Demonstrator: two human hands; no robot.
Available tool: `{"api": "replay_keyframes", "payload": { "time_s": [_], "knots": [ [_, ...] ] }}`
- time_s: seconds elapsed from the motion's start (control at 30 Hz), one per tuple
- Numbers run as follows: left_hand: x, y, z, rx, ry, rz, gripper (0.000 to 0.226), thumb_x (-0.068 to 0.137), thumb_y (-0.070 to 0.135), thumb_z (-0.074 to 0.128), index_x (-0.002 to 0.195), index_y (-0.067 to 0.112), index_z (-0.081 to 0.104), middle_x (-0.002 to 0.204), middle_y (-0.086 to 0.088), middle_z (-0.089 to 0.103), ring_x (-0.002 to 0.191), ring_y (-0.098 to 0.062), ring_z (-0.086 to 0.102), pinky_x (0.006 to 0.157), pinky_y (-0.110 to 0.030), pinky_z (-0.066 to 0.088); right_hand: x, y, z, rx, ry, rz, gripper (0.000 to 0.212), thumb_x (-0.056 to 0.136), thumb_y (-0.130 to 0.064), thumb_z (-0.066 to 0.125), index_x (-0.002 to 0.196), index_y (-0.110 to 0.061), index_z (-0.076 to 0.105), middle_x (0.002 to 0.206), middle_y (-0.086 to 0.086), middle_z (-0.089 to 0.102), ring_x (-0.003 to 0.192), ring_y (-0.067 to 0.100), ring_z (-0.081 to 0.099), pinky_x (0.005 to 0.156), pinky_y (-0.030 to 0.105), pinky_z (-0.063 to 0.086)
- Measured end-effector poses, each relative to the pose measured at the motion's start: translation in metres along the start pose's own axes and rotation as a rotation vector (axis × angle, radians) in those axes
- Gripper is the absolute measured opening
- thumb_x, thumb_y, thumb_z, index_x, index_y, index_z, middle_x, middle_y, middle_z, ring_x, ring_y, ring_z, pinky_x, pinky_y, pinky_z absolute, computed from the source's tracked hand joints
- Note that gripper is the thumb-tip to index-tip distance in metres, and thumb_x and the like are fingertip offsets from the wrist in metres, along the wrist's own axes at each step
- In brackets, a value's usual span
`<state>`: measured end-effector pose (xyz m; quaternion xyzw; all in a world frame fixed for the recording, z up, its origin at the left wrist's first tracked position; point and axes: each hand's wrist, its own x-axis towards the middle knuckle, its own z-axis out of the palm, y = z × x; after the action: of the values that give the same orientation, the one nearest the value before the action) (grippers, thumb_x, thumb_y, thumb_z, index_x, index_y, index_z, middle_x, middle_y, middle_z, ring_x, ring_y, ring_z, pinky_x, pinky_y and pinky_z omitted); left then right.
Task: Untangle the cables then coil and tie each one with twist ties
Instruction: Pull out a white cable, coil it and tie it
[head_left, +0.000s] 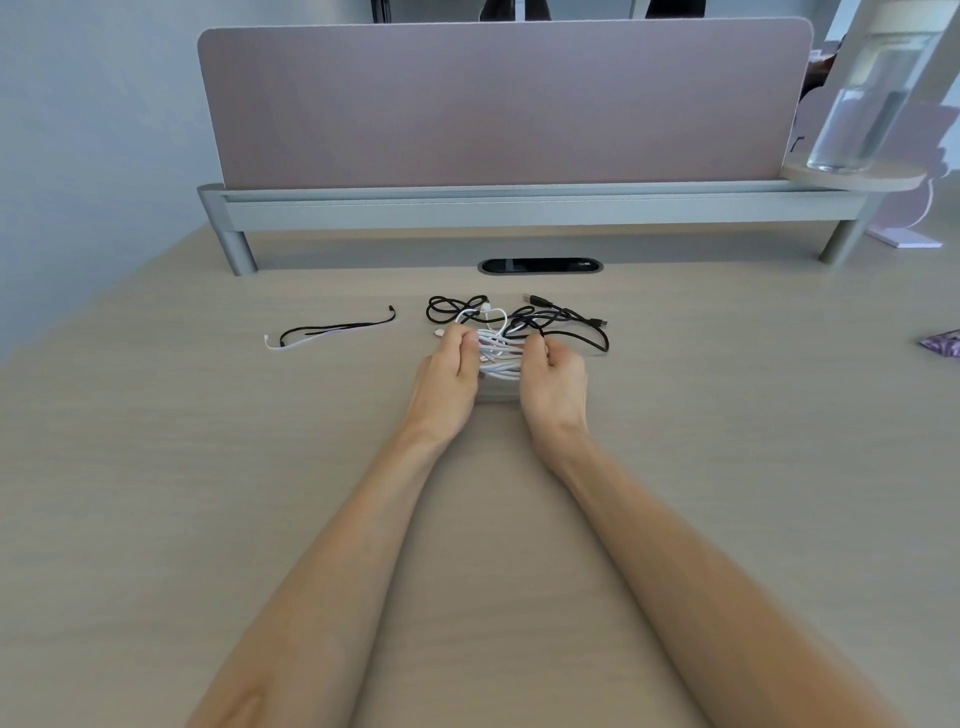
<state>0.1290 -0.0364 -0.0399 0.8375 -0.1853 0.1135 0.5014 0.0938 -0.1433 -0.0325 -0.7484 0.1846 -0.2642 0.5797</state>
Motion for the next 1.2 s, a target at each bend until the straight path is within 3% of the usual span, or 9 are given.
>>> {"api": "replay_keyframes", "payload": {
  "time_s": [0.13, 0.27, 0.43, 0.57, 0.73, 0.9, 0.97, 1.07, 1.2],
  "knots": [
    [-0.001, -0.002, -0.003, -0.035, -0.014, -0.043, 0.025, 0.104, 0.031, 0.032, 0.096, 0.018, 0.050, 0.082, -0.008, 0.060, 0.083, -0.030, 0.060, 0.077, -0.036, 0.044, 0.000, 0.002, 0.002, -0.004, -0.028, -0.043, 0.038, 0.092, -0.018, 0.041, 0.056, -0.018, 0.028, 0.051, -0.007, 0.027, 0.054, 0.015, 0.025, 0.051, 0.031, 0.023],
    [-0.001, -0.009, -0.008, 0.029, 0.044, -0.040, 0.029, 0.104, 0.028, 0.031, 0.105, 0.009, 0.052, 0.090, -0.002, 0.060, 0.089, -0.028, 0.055, 0.075, -0.034, 0.038, 0.003, -0.001, 0.010, 0.004, -0.098, -0.052, 0.031, 0.093, -0.018, 0.040, 0.064, -0.010, 0.050, 0.054, -0.007, 0.038, 0.054, 0.013, 0.033, 0.055, 0.029, 0.030],
    [0.002, -0.014, -0.018, -0.054, 0.069, -0.070, 0.029, 0.103, 0.026, 0.033, 0.113, 0.017, 0.059, 0.091, 0.002, 0.062, 0.086, -0.018, 0.055, 0.081, -0.030, 0.041, 0.010, -0.002, 0.025, 0.044, -0.172, -0.063, 0.027, 0.093, -0.022, 0.042, 0.086, -0.020, 0.067, 0.059, -0.011, 0.050, 0.057, 0.010, 0.045, 0.059, 0.027, 0.038],
    [0.007, -0.018, -0.023, -0.056, 0.072, -0.043, 0.026, 0.103, 0.022, 0.034, 0.101, 0.011, 0.058, 0.086, -0.001, 0.062, 0.082, -0.022, 0.054, 0.077, -0.031, 0.040, 0.015, 0.000, 0.033, 0.031, -0.197, -0.033, 0.034, 0.085, -0.035, 0.040, 0.069, -0.008, 0.054, 0.053, -0.004, 0.039, 0.056, 0.019, 0.036, 0.054, 0.033, 0.033],
    [0.019, -0.023, -0.025, -0.068, -0.002, -0.032, 0.024, 0.103, 0.021, 0.036, 0.091, 0.012, 0.055, 0.065, 0.009, 0.048, 0.066, -0.016, 0.043, 0.062, -0.025, 0.034, 0.021, 0.003, 0.037, 0.028, -0.214, -0.016, 0.025, 0.078, -0.034, 0.040, 0.056, -0.021, 0.036, 0.052, -0.001, 0.032, 0.056, 0.019, 0.029, 0.051, 0.031, 0.025],
    [0.032, -0.034, -0.033, -0.057, -0.092, -0.054, 0.033, 0.104, 0.032, 0.032, 0.102, 0.021, 0.063, 0.096, 0.005, 0.066, 0.087, -0.012, 0.058, 0.079, -0.022, 0.041, 0.034, 0.007, 0.047, -0.022, -0.143, -0.036, 0.038, 0.093, -0.029, 0.041, 0.057, -0.019, 0.036, 0.052, -0.003, 0.041, 0.058, 0.022, 0.038, 0.058, 0.037, 0.035],
    [0.045, -0.047, -0.037, 0.051, -0.016, -0.028, 0.033, 0.103, 0.024, 0.035, 0.113, 0.012, 0.064, 0.108, 0.000, 0.064, 0.102, -0.014, 0.056, 0.084, -0.019, 0.035, 0.039, 0.008, 0.050, -0.005, -0.122, -0.036, 0.039, 0.093, -0.031, 0.040, 0.056, -0.020, 0.035, 0.050, -0.005, 0.041, 0.058, 0.022, 0.038, 0.058, 0.037, 0.035],
    [0.071, -0.076, -0.043, 0.377, 0.120, -0.041, 0.030, 0.093, -0.002, 0.043, 0.119, -0.003, 0.059, 0.114, -0.026, 0.056, 0.110, -0.039, 0.051, 0.093, -0.034, 0.033, 0.045, 0.009, 0.054, 0.019, -0.115, -0.023, 0.036, 0.089, -0.037, 0.039, 0.057, -0.019, 0.036, 0.050, -0.005, 0.038, 0.059, 0.021, 0.036, 0.057, 0.038, 0.035],
    [0.093, -0.091, -0.048, 0.655, 0.073, -0.163, 0.028, 0.093, 0.005, 0.043, 0.119, -0.002, 0.053, 0.125, -0.024, 0.045, 0.115, -0.040, 0.042, 0.093, -0.046, 0.038, 0.052, 0.012, 0.058, 0.037, -0.147, -0.019, 0.037, 0.086, -0.038, 0.037, 0.070, -0.007, 0.051, 0.053, -0.001, 0.040, 0.056, 0.020, 0.036, 0.055, 0.037, 0.033]
  ]
}}
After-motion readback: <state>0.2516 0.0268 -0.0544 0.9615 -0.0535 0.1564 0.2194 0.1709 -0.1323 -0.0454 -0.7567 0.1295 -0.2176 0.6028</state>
